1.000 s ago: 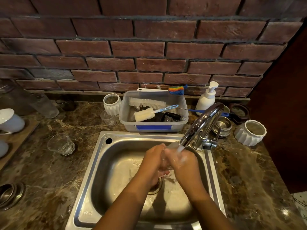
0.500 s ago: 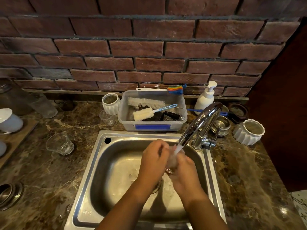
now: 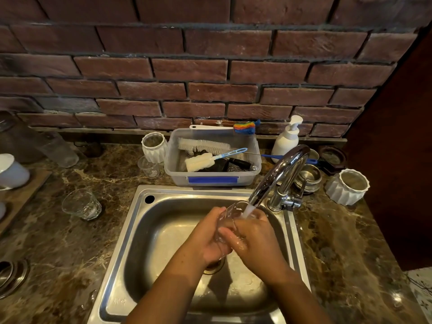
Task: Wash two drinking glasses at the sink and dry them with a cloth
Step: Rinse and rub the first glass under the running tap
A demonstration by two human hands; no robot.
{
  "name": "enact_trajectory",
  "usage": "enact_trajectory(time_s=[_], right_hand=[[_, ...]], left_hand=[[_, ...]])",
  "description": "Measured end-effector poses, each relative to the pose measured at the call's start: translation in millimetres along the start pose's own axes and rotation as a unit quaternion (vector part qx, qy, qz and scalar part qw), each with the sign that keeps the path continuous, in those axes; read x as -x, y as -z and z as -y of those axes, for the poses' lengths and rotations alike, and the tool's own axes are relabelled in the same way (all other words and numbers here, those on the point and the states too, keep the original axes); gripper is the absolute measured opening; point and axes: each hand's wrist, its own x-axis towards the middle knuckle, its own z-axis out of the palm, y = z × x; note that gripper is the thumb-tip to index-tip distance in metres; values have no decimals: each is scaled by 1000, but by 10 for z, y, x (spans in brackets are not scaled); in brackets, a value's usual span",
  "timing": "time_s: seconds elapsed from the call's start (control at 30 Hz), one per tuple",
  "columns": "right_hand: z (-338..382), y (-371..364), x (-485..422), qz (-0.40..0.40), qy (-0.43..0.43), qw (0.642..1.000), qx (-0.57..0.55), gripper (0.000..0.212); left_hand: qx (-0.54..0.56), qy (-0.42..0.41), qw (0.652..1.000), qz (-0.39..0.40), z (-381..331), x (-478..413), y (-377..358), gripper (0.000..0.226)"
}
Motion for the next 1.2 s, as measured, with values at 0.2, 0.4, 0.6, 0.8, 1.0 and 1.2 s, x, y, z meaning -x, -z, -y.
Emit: enact_trajectory(time_s=[0.2,0.4,0.6,0.8,1.0,1.2], right_hand=[[156,-61,29,-57,-121,965,-227,20],[115,-38,-76,-83,-387,663,-636,22],[14,-35,-104,-98,-314,760,-560,24],[35,29,-43,-31,-35,994,-102,34],[108,7,-20,-10,-76,994,-82,33],[199,-77,-79,-104,-327,778,-527,21]], left_hand=[[-95,-142,982,-79,71,-48,-60,26],[-487,-488,720,-78,106,-33,2,17],[-458,-430,777,-41,128,-60,-13,21],[-72,-65,995,-29,61,-41,-80,31],[-14,-40,997,-66,71,-36,-51,20],[-375,-427,812,-132,124,-36,-49,17]])
